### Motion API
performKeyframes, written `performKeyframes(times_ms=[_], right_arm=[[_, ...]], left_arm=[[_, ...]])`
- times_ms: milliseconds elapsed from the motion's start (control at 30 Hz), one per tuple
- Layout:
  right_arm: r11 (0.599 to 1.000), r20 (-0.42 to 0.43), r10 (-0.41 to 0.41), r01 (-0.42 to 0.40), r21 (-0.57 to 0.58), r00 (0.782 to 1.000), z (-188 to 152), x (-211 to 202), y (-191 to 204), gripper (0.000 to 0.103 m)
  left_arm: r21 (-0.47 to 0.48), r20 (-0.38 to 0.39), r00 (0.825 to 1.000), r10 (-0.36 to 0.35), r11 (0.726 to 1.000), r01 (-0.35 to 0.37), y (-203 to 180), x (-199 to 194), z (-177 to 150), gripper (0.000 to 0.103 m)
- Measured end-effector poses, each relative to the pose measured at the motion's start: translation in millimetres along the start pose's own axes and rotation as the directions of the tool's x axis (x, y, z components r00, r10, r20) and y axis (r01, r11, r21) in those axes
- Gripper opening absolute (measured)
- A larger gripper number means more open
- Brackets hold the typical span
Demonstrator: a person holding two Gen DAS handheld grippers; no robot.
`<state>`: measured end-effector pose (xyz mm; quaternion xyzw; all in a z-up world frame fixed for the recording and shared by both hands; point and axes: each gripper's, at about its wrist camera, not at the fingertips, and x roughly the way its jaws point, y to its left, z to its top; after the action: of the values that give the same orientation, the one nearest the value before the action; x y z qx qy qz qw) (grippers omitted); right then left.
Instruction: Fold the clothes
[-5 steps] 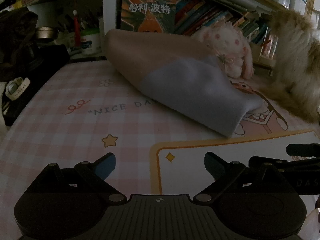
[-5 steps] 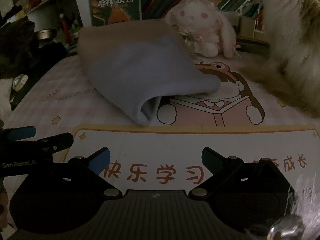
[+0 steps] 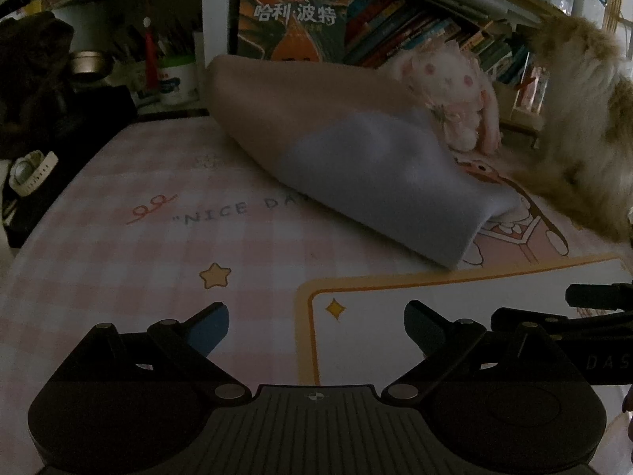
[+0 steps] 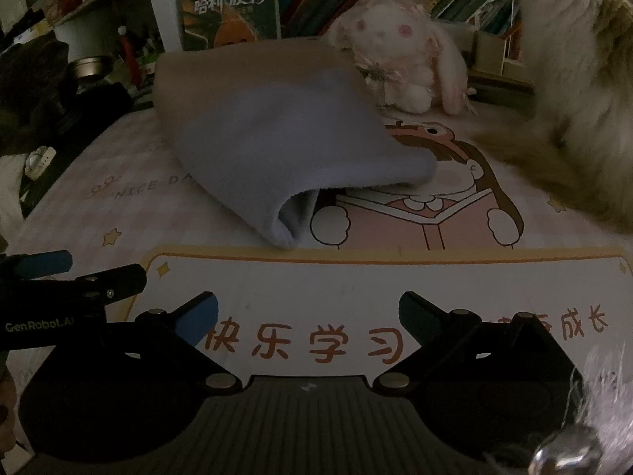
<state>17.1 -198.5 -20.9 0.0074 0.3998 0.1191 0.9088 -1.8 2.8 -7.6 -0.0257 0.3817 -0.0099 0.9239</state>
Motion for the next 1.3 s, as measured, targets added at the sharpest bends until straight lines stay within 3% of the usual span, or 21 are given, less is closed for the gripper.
performKeyframes(times_ms=[1300], right_arm=[[1.000, -0.008, 0.005, -0.005, -0.001, 1.000, -0.4, -1.6, -0.5, 0.099]], left_arm=[[-0.004, 0.004, 1.000, 0.006, 1.000, -0.006, -7.8, 1.9, -9.4, 0.097]])
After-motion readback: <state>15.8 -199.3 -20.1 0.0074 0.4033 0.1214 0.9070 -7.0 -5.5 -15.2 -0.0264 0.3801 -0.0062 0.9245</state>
